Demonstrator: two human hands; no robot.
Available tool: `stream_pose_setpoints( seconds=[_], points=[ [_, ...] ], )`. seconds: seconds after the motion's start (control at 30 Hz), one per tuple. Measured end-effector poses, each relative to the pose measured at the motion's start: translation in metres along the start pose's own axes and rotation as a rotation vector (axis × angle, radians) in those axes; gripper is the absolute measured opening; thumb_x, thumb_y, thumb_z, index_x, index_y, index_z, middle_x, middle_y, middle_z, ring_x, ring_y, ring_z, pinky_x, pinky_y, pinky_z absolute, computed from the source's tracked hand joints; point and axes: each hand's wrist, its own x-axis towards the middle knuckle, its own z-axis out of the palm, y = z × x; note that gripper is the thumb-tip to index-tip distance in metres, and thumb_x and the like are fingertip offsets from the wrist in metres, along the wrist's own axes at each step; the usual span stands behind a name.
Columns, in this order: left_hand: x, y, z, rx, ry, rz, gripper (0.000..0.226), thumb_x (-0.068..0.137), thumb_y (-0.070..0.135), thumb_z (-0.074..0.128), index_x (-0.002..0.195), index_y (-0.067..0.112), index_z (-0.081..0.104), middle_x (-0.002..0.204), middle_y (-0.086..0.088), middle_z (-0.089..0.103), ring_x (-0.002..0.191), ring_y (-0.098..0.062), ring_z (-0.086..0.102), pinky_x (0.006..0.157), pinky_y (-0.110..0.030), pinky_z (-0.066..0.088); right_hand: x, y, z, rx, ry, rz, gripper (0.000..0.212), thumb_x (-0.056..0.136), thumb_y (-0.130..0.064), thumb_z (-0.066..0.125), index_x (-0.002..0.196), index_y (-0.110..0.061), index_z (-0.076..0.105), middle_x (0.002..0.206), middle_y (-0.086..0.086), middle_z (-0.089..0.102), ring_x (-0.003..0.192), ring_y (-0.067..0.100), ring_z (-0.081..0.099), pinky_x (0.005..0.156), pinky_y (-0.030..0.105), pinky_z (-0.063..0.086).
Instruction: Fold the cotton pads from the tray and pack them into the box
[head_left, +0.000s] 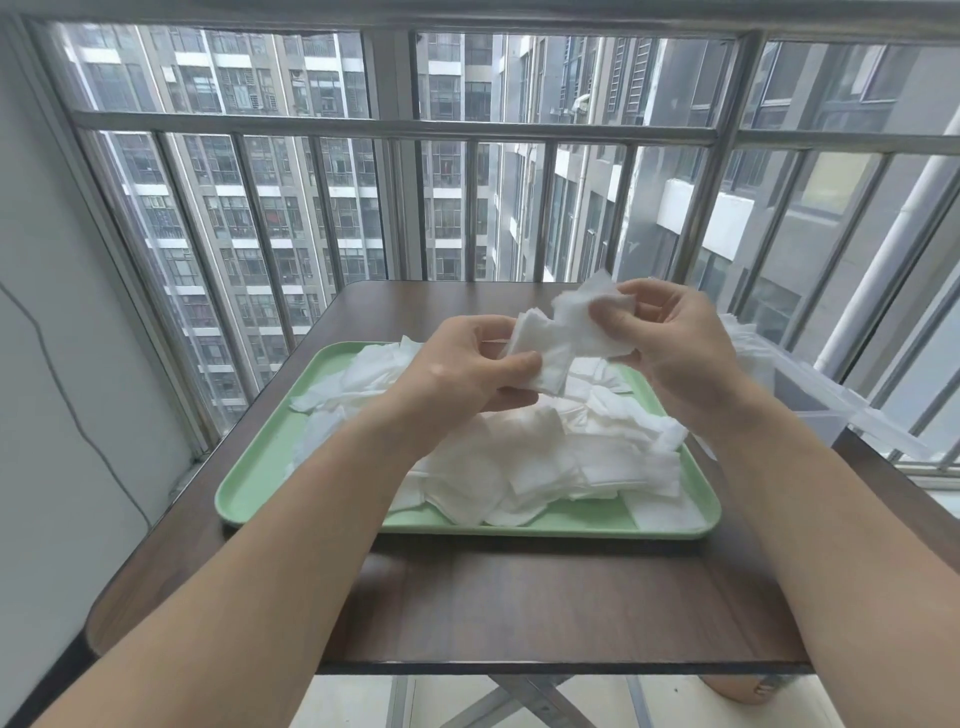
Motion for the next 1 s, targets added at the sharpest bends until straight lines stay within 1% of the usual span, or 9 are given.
stream_pose_setpoints(
  seconds=[0.1, 0.17, 0.23, 0.33, 0.4, 0.53, 0.7, 0.8, 1.0],
  points=[
    [0.0, 0.003, -0.001, -0.028, 0.096, -0.009, 0.016, 0.094, 0.002, 0.064, 0.107, 0.009, 0.07, 0.102, -0.014, 0.072, 0.087, -0.026, 0.075, 0.07, -0.027, 0.06, 0.001, -0.005, -0.005, 0.145, 0.052, 0.014, 0.043, 0.075, -0.019, 0.075, 0.111, 0.001, 0.061, 0.106, 0.02, 0.067, 0.099, 0.036, 0.066, 0.09, 0.047, 0.054],
    [0.0, 0.003, -0.002, -0.035, 0.15, -0.007, 0.019, 0.094, 0.002, 0.063, 0.111, 0.007, 0.069, 0.107, -0.017, 0.072, 0.092, -0.031, 0.075, 0.068, -0.028, 0.059, 0.0, -0.01, -0.007, 0.267, -0.05, 0.054, 0.042, 0.078, -0.016, 0.073, 0.113, -0.001, 0.056, 0.099, 0.015, 0.067, 0.087, 0.028, 0.064, 0.07, 0.031, 0.059],
    [0.0, 0.003, -0.001, -0.032, 0.184, 0.008, 0.018, 0.093, 0.003, 0.062, 0.109, 0.008, 0.069, 0.101, -0.013, 0.074, 0.089, -0.03, 0.076, 0.066, -0.028, 0.059, -0.004, -0.013, -0.002, 0.281, -0.195, 0.116, 0.037, 0.08, -0.013, 0.069, 0.112, -0.002, 0.054, 0.089, 0.01, 0.066, 0.072, 0.02, 0.062, 0.051, 0.022, 0.052],
    [0.001, 0.002, 0.002, -0.036, 0.251, 0.046, 0.015, 0.09, 0.003, 0.065, 0.101, 0.011, 0.07, 0.083, -0.001, 0.073, 0.076, -0.018, 0.073, 0.066, -0.029, 0.06, -0.01, -0.01, 0.009, 0.165, -0.355, 0.146, 0.011, 0.082, -0.016, 0.068, 0.079, -0.009, 0.061, 0.071, 0.009, 0.059, 0.049, 0.015, 0.054, 0.04, 0.021, 0.042],
    [0.001, 0.002, 0.005, -0.03, 0.279, 0.074, 0.015, 0.088, 0.007, 0.07, 0.103, 0.012, 0.069, 0.084, -0.002, 0.074, 0.077, -0.015, 0.073, 0.069, -0.031, 0.061, -0.012, -0.006, 0.016, 0.122, -0.38, 0.148, 0.019, 0.083, -0.02, 0.069, 0.067, -0.014, 0.062, 0.066, 0.007, 0.056, 0.044, 0.014, 0.051, 0.039, 0.021, 0.038],
    [0.0, 0.001, 0.01, -0.037, 0.238, 0.085, 0.019, 0.09, 0.016, 0.073, 0.106, 0.011, 0.065, 0.085, -0.004, 0.075, 0.08, -0.014, 0.074, 0.072, -0.029, 0.061, -0.013, -0.005, 0.02, 0.093, -0.332, 0.13, 0.024, 0.083, -0.027, 0.07, 0.079, -0.007, 0.059, 0.06, 0.006, 0.056, 0.042, 0.016, 0.052, 0.04, 0.021, 0.04],
    [-0.002, 0.002, 0.016, -0.045, 0.149, 0.096, 0.022, 0.094, 0.012, 0.068, 0.116, 0.008, 0.065, 0.088, -0.007, 0.076, 0.083, -0.012, 0.074, 0.077, -0.026, 0.061, -0.013, -0.002, 0.024, 0.069, -0.256, 0.117, 0.029, 0.081, -0.032, 0.072, 0.082, -0.006, 0.059, 0.058, 0.007, 0.055, 0.042, 0.017, 0.05, 0.042, 0.024, 0.04],
    [-0.002, 0.001, 0.019, -0.09, 0.159, 0.065, 0.021, 0.099, 0.016, 0.061, 0.118, 0.01, 0.067, 0.098, -0.01, 0.077, 0.09, -0.017, 0.075, 0.079, -0.028, 0.061, -0.014, -0.002, 0.026, 0.006, -0.219, 0.108, 0.027, 0.089, -0.03, 0.07, 0.082, -0.006, 0.06, 0.058, 0.004, 0.054, 0.046, 0.017, 0.048, 0.045, 0.026, 0.04],
    [0.0, -0.001, 0.022, -0.231, 0.27, 0.034, 0.007, 0.1, 0.017, 0.06, 0.104, 0.014, 0.064, 0.102, -0.015, 0.074, 0.089, -0.021, 0.072, 0.079, -0.028, 0.06, -0.018, -0.006, 0.032, -0.139, -0.209, 0.064, 0.03, 0.096, -0.032, 0.063, 0.083, -0.005, 0.063, 0.052, 0.0, 0.053, 0.048, 0.017, 0.042, 0.048, 0.028, 0.03]
  ],
)
